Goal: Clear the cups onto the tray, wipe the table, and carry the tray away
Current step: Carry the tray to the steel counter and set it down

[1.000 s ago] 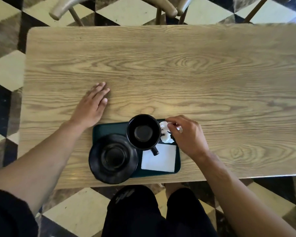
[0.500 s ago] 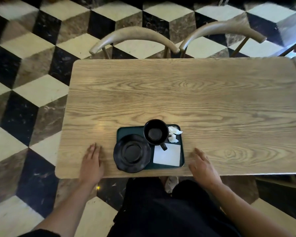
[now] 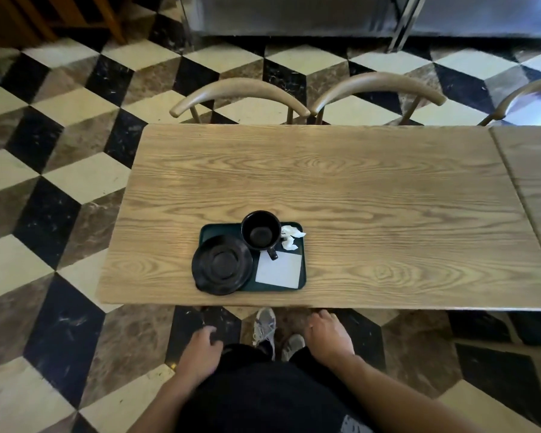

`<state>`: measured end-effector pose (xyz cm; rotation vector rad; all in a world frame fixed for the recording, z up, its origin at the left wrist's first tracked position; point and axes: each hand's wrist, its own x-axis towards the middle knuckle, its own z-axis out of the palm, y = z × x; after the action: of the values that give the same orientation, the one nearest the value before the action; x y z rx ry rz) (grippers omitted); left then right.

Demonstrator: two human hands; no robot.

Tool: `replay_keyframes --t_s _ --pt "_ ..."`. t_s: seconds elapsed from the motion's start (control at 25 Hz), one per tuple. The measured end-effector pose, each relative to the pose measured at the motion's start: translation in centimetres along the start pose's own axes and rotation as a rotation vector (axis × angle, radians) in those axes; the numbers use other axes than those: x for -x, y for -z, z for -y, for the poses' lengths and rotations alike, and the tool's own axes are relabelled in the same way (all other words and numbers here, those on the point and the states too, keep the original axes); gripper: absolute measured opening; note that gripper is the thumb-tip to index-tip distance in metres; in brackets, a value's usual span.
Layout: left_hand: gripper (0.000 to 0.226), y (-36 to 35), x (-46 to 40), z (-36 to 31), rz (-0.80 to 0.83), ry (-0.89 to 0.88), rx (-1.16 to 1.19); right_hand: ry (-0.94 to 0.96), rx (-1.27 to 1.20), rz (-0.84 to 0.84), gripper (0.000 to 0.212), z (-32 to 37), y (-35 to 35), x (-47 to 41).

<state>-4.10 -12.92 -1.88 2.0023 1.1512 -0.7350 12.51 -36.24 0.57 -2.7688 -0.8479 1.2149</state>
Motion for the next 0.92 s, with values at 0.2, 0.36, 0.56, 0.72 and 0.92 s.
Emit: replay_keyframes --t_s 0.2,0.36,0.56,0.72,0.92 --pt "0.017 -1.4 1.9 2.1 0.175 0.060 -0.074 -0.038 -0.195 0.381 0.033 0.5 -1.9 1.5" --pt "0.018 -0.4 1.5 3.8 0.162 0.121 -0.004 -0.037 -0.204 0.414 0.022 0.7 -1.5 0.4" --pt "0.022 2.7 -1.8 4.8 0.161 0.127 0.034 -0.131 -0.323 0.356 0.025 0.9 -0.3 -1.8" --pt "0.020 5.5 -4.1 4.5 0.155 0.058 0.083 -0.288 -0.482 0.236 0.024 0.4 0.1 -3.3" --pt "0.022 6.9 -8.9 7.7 0.141 0.008 0.210 -0.474 -0.721 -0.021 0.025 0.5 0.5 -4.7"
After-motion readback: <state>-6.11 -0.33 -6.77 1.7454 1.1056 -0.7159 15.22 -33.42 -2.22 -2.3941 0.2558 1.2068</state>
